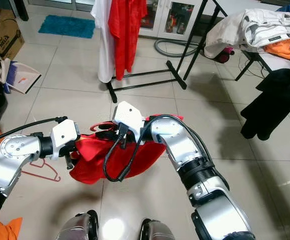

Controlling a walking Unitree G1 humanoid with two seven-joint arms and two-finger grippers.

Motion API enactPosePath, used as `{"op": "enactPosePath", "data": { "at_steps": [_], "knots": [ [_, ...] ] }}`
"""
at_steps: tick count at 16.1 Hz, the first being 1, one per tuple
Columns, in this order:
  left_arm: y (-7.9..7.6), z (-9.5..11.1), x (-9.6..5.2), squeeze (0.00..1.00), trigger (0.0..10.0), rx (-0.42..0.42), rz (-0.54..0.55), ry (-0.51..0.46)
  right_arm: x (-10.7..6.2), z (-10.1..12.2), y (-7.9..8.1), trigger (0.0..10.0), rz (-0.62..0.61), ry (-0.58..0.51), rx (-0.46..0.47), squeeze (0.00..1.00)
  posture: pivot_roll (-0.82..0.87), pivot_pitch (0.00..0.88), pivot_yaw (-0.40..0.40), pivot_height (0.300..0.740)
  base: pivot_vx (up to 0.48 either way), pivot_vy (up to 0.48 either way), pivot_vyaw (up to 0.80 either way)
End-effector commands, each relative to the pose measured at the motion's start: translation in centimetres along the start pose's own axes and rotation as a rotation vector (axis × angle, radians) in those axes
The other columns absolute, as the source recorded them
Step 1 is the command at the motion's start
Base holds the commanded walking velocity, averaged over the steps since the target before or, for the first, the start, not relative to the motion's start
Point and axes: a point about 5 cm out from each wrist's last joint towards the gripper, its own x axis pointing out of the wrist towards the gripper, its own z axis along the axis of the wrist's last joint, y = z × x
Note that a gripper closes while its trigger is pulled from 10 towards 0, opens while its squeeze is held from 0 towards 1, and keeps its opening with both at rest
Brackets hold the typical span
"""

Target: Hang hanger

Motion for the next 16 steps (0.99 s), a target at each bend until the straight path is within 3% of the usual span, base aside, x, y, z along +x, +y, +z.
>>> {"op": "enactPosePath", "data": {
  "at_steps": [1, 13, 14, 15, 16],
  "knots": [
    [0.43, 1.23, 0.24, 0.0, 10.0, 0.049, 0.004, -0.033, -0.53, 0.02, -0.52, 0.0, -0.019, 0.008, -0.016, 0.0, 0.02, 0.148, -0.123, 0.74, 0.0, 0.0, 0.0],
    [0.53, 1.17, 0.43, 0.0, 10.0, 0.053, 0.02, -0.026, -0.93, -0.3, -0.59, 0.0, -0.002, 0.027, -0.033, 0.0, 0.02, 0.151, -0.129, 0.74, 0.0, 0.0, 0.0],
    [0.55, 1.18, 0.42, 0.0, 10.0, 0.053, 0.023, -0.026, -1.02, -0.35, -0.58, 2.9, 0.005, 0.05, -0.058, 0.0, 0.02, 0.151, -0.129, 0.74, 0.0, 0.0, 0.0],
    [0.55, 1.19, 0.41, 0.0, 10.0, 0.053, 0.025, -0.027, -1.32, -0.31, -0.59, 10.0, 0.026, 0.075, -0.091, 1.0, 0.02, 0.151, -0.129, 0.74, 0.0, 0.0, 0.0],
    [0.55, 1.18, 0.4, 0.0, 10.0, 0.053, 0.026, -0.027, -1.5, -0.13, -0.6, 10.0, 0.038, 0.078, -0.11, 1.0, 0.02, 0.151, -0.129, 0.74, 0.0, 0.0, 0.0]
  ]
}}
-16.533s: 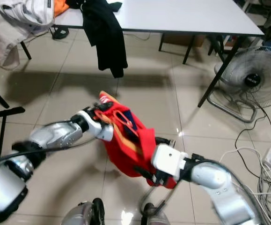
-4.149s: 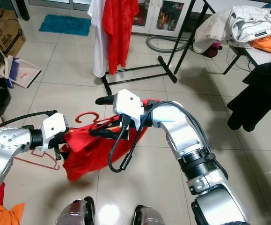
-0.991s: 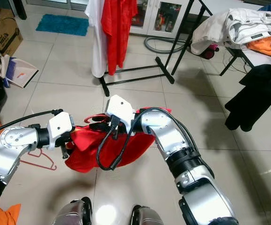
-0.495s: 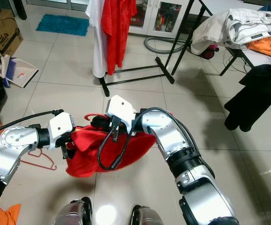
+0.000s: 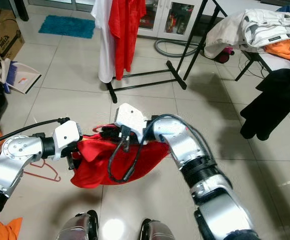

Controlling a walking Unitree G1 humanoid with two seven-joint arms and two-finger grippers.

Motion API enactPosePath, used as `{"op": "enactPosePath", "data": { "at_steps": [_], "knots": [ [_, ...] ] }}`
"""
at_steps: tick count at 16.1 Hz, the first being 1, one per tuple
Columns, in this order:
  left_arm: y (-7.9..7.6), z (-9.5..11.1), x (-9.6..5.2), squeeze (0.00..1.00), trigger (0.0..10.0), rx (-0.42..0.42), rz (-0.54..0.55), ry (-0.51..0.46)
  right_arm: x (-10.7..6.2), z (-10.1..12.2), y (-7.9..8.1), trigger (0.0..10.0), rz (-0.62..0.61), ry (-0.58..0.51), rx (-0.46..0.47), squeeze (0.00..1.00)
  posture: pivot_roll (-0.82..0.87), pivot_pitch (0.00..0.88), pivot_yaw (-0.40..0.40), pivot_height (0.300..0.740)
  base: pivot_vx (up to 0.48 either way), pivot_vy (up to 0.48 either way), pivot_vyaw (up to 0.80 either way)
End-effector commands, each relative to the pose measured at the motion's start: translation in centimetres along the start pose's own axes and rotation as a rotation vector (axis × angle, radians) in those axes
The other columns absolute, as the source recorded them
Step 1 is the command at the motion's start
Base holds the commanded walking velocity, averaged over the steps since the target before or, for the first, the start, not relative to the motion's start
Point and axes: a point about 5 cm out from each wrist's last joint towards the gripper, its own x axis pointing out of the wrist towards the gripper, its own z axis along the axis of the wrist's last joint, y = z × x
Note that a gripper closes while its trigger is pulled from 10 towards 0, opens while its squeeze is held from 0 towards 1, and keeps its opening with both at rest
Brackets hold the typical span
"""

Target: Hang hanger

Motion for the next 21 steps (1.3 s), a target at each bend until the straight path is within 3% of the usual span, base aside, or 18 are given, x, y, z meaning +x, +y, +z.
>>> {"op": "enactPosePath", "data": {
  "at_steps": [1, 5, 11, 13, 14, 15, 20, 21],
  "knots": [
    [0.7, 1.2, 0.1, 0.0, 10.0, 0.041, 0.019, -0.036, -0.4, 0.3, -0.2, 10.0, 0.016, 0.017, -0.042, 1.0, 0.02, 0.151, -0.129, 0.74, 0.0, 0.0, 0.0],
    [0.6, 1.1, -0.1, 0.0, 10.0, 0.038, 0.019, -0.033, -1.4, 1.7, -0.8, 10.0, 0.021, -0.013, -0.097, 1.0, 0.02, 0.156, -0.136, 0.74, 0.0, 0.0, 0.0],
    [0.5, 1.0, -0.2, 0.0, 10.0, 0.041, 0.013, -0.031, -2.6, 0.0, -1.1, 10.0, -0.008, 0.092, -0.172, 1.0, 0.01, 0.164, -0.133, 0.74, 0.0, 0.0, 0.0],
    [0.4, 1.1, -0.2, 0.0, 10.0, 0.042, 0.011, -0.032, -2.9, -0.7, -1.5, 10.0, -0.068, 0.16, -0.256, 1.0, 0.01, 0.165, -0.134, 0.74, 0.0, 0.0, 0.0],
    [0.4, 1.1, -0.2, 0.0, 10.0, 0.041, 0.01, -0.033, -2.9, -1.0, -1.6, 10.0, -0.076, 0.176, -0.264, 0.92, 0.01, 0.166, -0.135, 0.74, 0.0, 0.0, 0.0],
    [0.4, 1.1, -0.1, 0.0, 10.0, 0.041, 0.011, -0.034, -2.8, -1.1, -1.5, 10.0, -0.073, 0.166, -0.248, 0.0, 0.01, 0.167, -0.136, 0.74, 0.0, 0.0, 0.0],
    [0.4, 1.1, -0.2, 0.0, 10.0, 0.037, 0.012, -0.034, -2.2, -1.1, -1.7, 10.0, -0.097, 0.121, -0.22, 0.0, 0.02, 0.168, -0.138, 0.74, 0.0, 0.0, 0.0],
    [0.4, 1.1, -0.2, 0.0, 10.0, 0.037, 0.012, -0.034, -2.1, -1.1, -1.8, 9.5, -0.106, 0.115, -0.215, 0.0, 0.02, 0.168, -0.138, 0.74, 0.0, 0.0, 0.0]
  ]
}}
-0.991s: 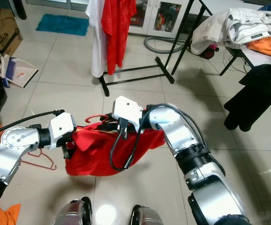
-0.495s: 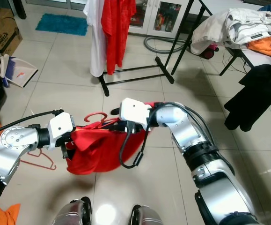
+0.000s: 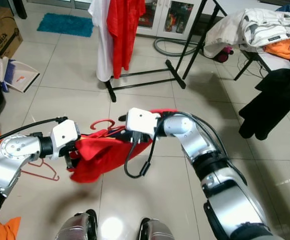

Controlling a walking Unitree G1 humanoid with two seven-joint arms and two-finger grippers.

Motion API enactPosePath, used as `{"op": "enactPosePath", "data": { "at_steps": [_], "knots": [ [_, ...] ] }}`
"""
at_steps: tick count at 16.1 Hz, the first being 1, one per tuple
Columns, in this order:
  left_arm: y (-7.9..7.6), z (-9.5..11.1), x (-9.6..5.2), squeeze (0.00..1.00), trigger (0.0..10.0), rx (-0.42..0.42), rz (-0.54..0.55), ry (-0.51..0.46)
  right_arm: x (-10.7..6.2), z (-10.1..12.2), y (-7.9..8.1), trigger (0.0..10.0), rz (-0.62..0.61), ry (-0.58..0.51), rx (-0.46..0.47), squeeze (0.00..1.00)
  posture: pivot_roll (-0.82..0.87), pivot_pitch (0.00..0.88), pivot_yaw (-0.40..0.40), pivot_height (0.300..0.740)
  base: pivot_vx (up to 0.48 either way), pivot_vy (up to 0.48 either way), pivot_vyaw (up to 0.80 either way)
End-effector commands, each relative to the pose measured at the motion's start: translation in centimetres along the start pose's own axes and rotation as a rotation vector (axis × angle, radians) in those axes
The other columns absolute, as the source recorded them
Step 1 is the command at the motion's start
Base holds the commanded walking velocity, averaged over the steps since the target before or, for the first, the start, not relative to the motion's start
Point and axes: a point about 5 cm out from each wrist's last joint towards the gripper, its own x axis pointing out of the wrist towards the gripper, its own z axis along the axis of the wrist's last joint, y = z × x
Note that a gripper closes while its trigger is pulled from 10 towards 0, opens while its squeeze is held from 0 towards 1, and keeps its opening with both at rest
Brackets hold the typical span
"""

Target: Hang hanger

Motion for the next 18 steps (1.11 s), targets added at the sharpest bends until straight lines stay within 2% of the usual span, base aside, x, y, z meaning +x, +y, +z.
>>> {"op": "enactPosePath", "data": {
  "at_steps": [1, 18],
  "knots": [
    [0.16, 1.19, 0.14, 0.0, 10.0, 0.035, -0.002, -0.048, -0.3, -0.06, -0.44, 0.0, -0.037, -0.017, 0.019, 0.0, 0.02, 0.167, -0.137, 0.74, 0.0, 0.0, 0.0],
    [0.18, 1.31, 0.4, 0.0, 10.0, 0.041, -0.012, -0.05, 0.04, -0.33, 0.12, 0.0, -0.005, -0.07, 0.09, 0.0, 0.01, 0.167, -0.128, 0.74, 0.0, 0.0, 0.0]
  ]
}}
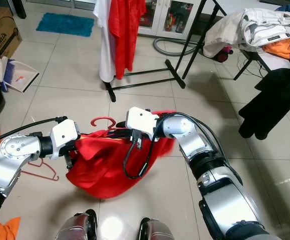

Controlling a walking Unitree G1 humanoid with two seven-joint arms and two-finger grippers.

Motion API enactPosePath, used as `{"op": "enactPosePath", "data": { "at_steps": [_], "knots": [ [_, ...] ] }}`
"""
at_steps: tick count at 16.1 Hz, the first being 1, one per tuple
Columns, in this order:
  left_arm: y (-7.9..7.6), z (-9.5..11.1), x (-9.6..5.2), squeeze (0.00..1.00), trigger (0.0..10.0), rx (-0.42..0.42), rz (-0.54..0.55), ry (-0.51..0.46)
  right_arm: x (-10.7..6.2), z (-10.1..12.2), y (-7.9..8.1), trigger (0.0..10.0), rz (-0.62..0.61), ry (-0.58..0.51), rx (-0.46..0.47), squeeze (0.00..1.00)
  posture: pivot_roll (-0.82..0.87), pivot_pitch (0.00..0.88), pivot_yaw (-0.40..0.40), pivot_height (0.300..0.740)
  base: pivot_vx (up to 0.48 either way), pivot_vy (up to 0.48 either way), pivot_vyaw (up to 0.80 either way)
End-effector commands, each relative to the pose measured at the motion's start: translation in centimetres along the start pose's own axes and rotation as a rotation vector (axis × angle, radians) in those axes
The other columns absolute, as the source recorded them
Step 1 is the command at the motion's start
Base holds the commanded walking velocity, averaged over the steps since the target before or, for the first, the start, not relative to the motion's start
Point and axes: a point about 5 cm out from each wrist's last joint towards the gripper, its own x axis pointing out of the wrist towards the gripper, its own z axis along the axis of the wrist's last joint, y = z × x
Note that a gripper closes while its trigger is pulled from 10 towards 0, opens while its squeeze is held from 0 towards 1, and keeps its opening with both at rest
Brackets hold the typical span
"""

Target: Hang hanger

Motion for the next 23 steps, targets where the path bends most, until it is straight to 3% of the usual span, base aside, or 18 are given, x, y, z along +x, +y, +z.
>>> {"op": "enactPosePath", "data": {
  "at_steps": [1, 5, 8, 10, 18, 23],
  "knots": [
    [0.1, 1.3, 0.4, 0.0, 10.0, 0.042, -0.016, -0.05, -0.5, 0.2, -0.3, 0.0, -0.023, -0.034, 0.017, 0.0, 0.01, 0.167, -0.128, 0.74, 0.0, 0.0, 0.0],
    [0.7, 1.6, 0.5, 0.0, 10.0, 0.053, 0.015, -0.037, -0.5, 0.1, 0.1, 0.0, -0.003, -0.041, 0.034, 0.0, 0.0, 0.17, -0.126, 0.74, 0.0, 0.0, 0.0],
    [1.5, 2.2, 0.4, 1.0, 10.0, 0.053, 0.054, -0.056, -0.6, 0.0, 0.2, 0.0, 0.001, -0.046, 0.045, 0.0, 0.0, 0.175, -0.123, 0.74, 0.0, 0.0, 0.0],
    [2.3, 2.8, 0.3, 1.0, 10.0, 0.063, 0.096, -0.079, -0.6, -0.1, 0.4, 0.0, 0.003, -0.05, 0.066, 0.0, 0.0, 0.174, -0.123, 0.74, 0.0, 0.0, 0.0],
    [3.5, 3.7, -1.0, 1.0, 10.0, 0.074, 0.1, -0.104, -0.7, -0.3, 1.0, 0.0, -0.002, -0.091, 0.168, 0.0, 0.0, 0.156, -0.12, 0.74, 0.0, 0.0, 0.0],
    [5.0, 4.2, -3.5, 1.0, 10.0, 0.035, 0.145, -0.131, -1.3, -0.7, 1.3, 0.0, 0.003, -0.068, 0.195, 0.0, -0.01, 0.16, -0.123, 0.74, 0.0, 0.0, 0.0]
  ]
}}
